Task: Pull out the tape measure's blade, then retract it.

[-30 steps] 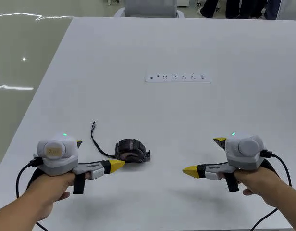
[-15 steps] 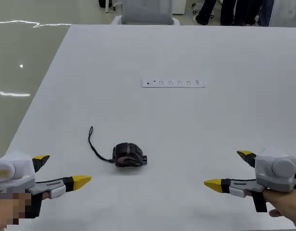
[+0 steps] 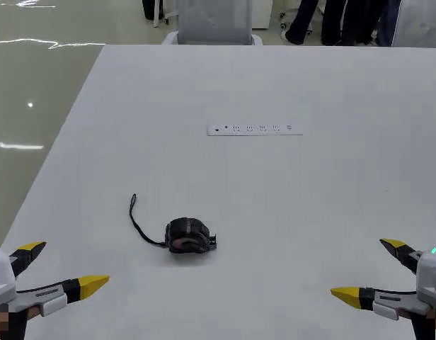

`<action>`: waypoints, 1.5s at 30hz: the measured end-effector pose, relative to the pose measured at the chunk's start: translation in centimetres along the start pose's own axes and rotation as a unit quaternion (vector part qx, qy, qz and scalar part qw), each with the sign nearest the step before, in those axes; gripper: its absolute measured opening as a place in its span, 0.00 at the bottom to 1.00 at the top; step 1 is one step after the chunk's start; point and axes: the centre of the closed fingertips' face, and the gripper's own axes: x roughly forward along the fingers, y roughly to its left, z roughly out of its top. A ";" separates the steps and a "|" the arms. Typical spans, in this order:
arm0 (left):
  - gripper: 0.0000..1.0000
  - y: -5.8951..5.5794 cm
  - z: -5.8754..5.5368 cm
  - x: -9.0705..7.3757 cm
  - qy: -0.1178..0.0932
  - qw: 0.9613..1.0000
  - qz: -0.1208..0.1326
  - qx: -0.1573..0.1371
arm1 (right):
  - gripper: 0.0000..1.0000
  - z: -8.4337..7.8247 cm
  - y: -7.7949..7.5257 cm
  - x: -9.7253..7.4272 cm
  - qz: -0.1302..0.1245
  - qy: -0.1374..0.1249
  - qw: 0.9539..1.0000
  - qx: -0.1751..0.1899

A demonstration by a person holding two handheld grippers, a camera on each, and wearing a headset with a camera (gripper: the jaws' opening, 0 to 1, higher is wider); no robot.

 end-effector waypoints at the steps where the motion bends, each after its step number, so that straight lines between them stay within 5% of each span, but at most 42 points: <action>1: 0.99 0.0 0.0 0.0 0.002 1.000 0.000 0.001 | 1.00 0.0 -0.1 -0.1 -0.002 0.000 1.000 0.002; 12: 0.99 0.5 0.4 -0.4 0.001 1.000 0.002 0.017 | 1.00 0.2 0.5 0.1 -0.006 0.011 1.000 0.009; 24: 0.99 0.2 0.1 0.1 0.007 1.000 0.001 0.012 | 1.00 -0.5 -0.4 -0.2 -0.005 0.015 1.000 0.011; 34: 0.99 -0.3 1.2 0.4 0.001 1.000 0.000 0.011 | 1.00 -0.9 -0.7 -0.3 -0.009 0.014 1.000 0.012; 45: 0.99 -0.4 0.8 0.3 0.010 1.000 0.000 0.015 | 1.00 -1.3 -0.5 -0.3 -0.009 0.019 1.000 0.012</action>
